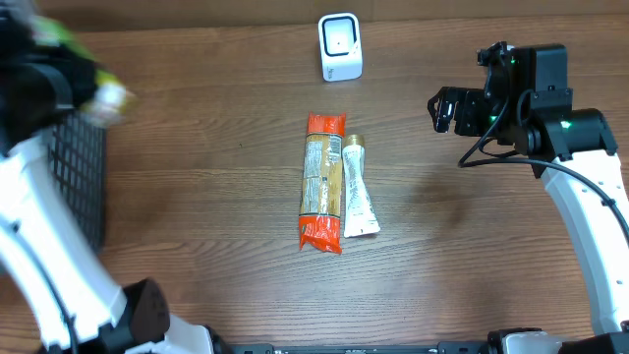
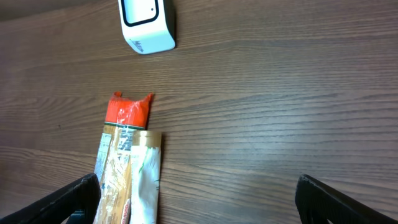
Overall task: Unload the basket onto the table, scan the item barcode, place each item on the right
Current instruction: 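Place the green packet left of the red-topped package and release, then reach the left gripper into the basket and grasp the mint-green pouch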
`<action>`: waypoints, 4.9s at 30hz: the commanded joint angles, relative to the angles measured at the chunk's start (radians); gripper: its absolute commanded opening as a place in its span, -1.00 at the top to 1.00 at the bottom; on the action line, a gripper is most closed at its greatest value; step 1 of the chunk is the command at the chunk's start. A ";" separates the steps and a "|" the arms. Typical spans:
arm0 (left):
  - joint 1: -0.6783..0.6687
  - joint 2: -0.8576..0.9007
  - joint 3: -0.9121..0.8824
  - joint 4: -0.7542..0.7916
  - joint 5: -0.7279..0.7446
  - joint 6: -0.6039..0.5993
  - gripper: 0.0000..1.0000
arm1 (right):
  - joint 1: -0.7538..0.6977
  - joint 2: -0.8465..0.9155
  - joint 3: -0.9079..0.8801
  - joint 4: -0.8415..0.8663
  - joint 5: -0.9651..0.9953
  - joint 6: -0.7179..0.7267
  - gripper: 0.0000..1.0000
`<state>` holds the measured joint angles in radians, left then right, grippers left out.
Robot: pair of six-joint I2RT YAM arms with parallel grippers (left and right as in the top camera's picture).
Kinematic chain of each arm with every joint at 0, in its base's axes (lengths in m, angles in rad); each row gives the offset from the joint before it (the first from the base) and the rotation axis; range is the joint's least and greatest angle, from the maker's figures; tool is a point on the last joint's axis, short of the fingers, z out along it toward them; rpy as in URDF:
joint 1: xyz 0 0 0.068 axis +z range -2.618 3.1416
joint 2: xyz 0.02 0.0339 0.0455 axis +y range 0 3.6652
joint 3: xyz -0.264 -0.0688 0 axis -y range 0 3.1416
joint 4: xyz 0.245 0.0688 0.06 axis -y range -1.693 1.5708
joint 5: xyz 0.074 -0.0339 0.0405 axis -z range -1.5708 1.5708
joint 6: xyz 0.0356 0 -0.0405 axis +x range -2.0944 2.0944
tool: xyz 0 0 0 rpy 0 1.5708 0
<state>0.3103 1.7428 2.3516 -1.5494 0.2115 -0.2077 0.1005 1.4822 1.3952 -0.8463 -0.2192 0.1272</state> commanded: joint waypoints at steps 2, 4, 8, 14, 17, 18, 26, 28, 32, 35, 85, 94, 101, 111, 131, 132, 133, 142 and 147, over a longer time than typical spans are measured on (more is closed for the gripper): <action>-0.214 0.172 -0.244 -0.005 -0.072 0.055 0.80 | 0.004 0.001 0.025 0.000 0.008 -0.001 -1.00; -0.278 0.224 -0.334 0.035 -0.050 0.053 0.81 | 0.004 0.002 0.025 0.000 0.008 -0.001 -1.00; -0.406 0.337 -0.462 0.169 -0.008 0.054 0.81 | 0.004 0.002 0.025 0.000 0.009 -0.001 -1.00; -0.527 0.472 -0.484 0.228 -0.086 -0.003 0.68 | 0.004 0.002 0.025 -0.009 0.009 -0.001 -1.00; -0.547 0.491 -0.484 0.227 -0.145 -0.048 -0.05 | 0.004 0.002 0.025 -0.019 0.009 -0.001 -1.00; -0.549 0.491 -0.484 0.228 -0.148 -0.053 -0.26 | 0.004 0.002 0.025 -0.021 0.010 -0.001 -1.00; -0.543 0.462 -0.287 0.093 -0.186 -0.055 -1.00 | 0.004 0.002 0.025 -0.024 0.043 -0.001 -1.00; -0.538 0.433 -0.168 0.034 -0.212 -0.055 -1.00 | 0.004 0.001 0.025 -0.026 0.043 -0.001 -1.00; -0.497 0.342 0.080 -0.039 -0.301 -0.100 -0.99 | 0.004 0.002 0.025 -0.026 0.042 -0.001 -1.00; -0.418 0.256 0.205 -0.060 -0.375 -0.142 -0.99 | 0.004 0.002 0.025 -0.026 0.042 -0.001 -1.00; 0.467 0.460 -0.316 0.363 -0.454 0.355 -0.90 | 0.004 0.099 0.025 0.004 0.038 0.000 -1.00; 0.479 0.461 -0.459 0.517 -0.458 0.639 -1.00 | 0.004 0.099 0.025 0.003 0.038 0.000 -1.00; 0.504 0.461 -0.537 0.619 -0.530 0.683 -1.00 | 0.004 0.099 0.025 0.003 0.038 0.001 -1.00; 0.575 0.461 -0.539 0.703 -0.521 0.691 -1.00 | 0.004 0.099 0.025 0.003 0.034 0.003 -1.00; 0.636 0.463 -0.703 0.895 -0.342 0.743 -0.60 | 0.005 0.099 0.025 0.005 0.034 0.007 -1.00; 0.636 0.463 -0.717 0.905 -0.336 0.743 -0.60 | 0.005 0.099 0.025 0.005 0.034 0.007 -1.00; 0.636 0.462 -0.733 0.918 -0.326 0.743 -0.60 | 0.005 0.099 0.025 0.003 0.034 0.007 -1.00; 0.632 0.463 -0.880 0.986 -0.188 0.743 -0.33 | 0.005 0.099 0.025 0.004 0.034 0.007 -1.00; 0.631 0.463 -0.938 0.986 -0.115 0.743 0.23 | 0.005 0.099 0.025 0.004 0.034 0.006 -1.00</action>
<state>0.9508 2.1166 1.5234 -0.5114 -0.0040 0.5266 0.1005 1.5845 1.3952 -0.8474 -0.1795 0.1307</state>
